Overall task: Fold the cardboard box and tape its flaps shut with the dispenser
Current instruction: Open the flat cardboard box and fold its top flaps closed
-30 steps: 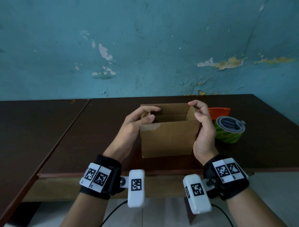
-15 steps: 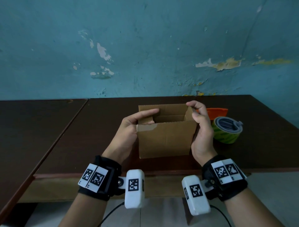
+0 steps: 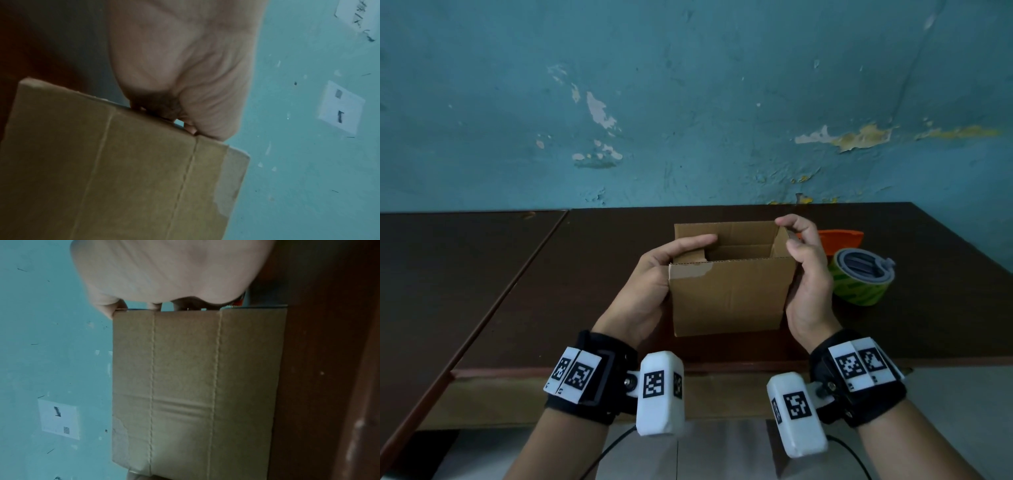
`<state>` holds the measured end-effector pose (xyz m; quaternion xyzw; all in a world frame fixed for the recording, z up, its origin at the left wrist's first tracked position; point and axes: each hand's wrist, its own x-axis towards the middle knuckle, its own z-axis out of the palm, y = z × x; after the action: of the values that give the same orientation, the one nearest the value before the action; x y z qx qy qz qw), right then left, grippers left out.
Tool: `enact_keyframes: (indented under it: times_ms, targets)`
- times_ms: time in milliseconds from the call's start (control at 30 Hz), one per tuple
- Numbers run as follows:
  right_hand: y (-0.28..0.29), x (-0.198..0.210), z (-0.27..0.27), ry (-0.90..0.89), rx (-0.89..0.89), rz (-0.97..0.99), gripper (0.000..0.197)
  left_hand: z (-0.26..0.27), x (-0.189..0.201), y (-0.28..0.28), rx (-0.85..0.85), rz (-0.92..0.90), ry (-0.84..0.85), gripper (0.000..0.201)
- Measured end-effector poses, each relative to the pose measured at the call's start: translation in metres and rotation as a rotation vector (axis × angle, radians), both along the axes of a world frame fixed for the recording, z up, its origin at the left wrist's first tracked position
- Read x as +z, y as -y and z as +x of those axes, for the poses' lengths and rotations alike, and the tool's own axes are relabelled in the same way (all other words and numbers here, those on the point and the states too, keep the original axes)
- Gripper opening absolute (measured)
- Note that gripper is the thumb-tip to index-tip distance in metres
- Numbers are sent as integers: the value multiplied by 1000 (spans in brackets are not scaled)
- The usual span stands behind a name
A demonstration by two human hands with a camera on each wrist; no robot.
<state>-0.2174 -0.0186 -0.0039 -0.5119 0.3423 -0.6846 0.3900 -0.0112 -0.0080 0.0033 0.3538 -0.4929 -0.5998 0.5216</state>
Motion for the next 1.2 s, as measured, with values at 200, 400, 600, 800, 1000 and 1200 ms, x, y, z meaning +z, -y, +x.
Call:
enact_keyframes:
  times_ms: [200,400,600,800,1000,1200]
  targets:
    - [-2,0,-5,-36,-4,10,42,5,-6,0,111,29,-153,36]
    - [-2,1,-5,-21,-3,23,37,-1,-6,-3,179,-106,-106,33]
    - [-2,3,-4,138,16,94,34,-6,-7,-4,102,-144,-48,39]
    - [2,3,-4,38,39,87,26,-2,-7,-2,49,-151,-52,41]
    - [1,-1,-7,125,87,150,34,2,-9,0,-2,-151,-73,50]
    - [1,1,-8,223,102,204,32,2,-9,1,2,-147,-90,53]
